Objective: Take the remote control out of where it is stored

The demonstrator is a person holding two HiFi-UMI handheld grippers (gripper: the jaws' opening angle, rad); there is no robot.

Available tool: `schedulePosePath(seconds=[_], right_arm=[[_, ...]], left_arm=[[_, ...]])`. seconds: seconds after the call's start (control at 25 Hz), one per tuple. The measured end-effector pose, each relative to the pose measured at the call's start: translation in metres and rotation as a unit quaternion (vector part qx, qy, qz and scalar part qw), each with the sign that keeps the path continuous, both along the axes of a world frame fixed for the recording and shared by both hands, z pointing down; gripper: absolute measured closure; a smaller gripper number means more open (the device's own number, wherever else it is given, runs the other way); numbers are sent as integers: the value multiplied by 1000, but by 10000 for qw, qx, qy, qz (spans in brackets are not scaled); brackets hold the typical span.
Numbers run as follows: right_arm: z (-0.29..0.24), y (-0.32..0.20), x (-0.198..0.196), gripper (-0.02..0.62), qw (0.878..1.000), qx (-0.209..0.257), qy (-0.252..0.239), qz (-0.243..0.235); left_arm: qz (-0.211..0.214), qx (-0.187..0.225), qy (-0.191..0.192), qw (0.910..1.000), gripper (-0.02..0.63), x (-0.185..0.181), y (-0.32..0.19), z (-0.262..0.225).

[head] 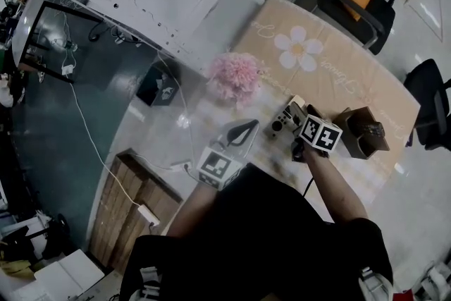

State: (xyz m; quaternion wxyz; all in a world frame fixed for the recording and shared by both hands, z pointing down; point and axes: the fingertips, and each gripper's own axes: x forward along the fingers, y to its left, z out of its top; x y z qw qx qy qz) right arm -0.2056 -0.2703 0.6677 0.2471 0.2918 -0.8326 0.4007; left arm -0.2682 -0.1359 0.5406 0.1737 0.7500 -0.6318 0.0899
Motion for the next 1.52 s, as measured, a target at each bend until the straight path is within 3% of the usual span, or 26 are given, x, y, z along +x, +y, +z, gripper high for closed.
schedulePosePath(seconds=[0.12,0.36,0.72,1.16,1.32,1.52], right_arm=[[-13,2,6,333,9997,207,-148,-42],[-46,7,22,448,9959,602,-675,-87],[-112,17,66,531,9836,1457,-1057,-149],[-153,24,165,548,9736,1911,-1094,608],[-159,23,210,586,9671,1919,-1162,1198],[-168,25,257,589,9574,1980,-1231,1702]], left_arm=[[20,137,-20,9999,606,3,1,-8],[93,436,-69,9990,606,13,2,-26],[77,874,-77,9961,606,34,0,-57],[580,1123,-5,9920,606,94,-10,-80],[741,1164,-14,9904,606,111,-15,-85],[938,1215,21,9881,606,127,-20,-90]])
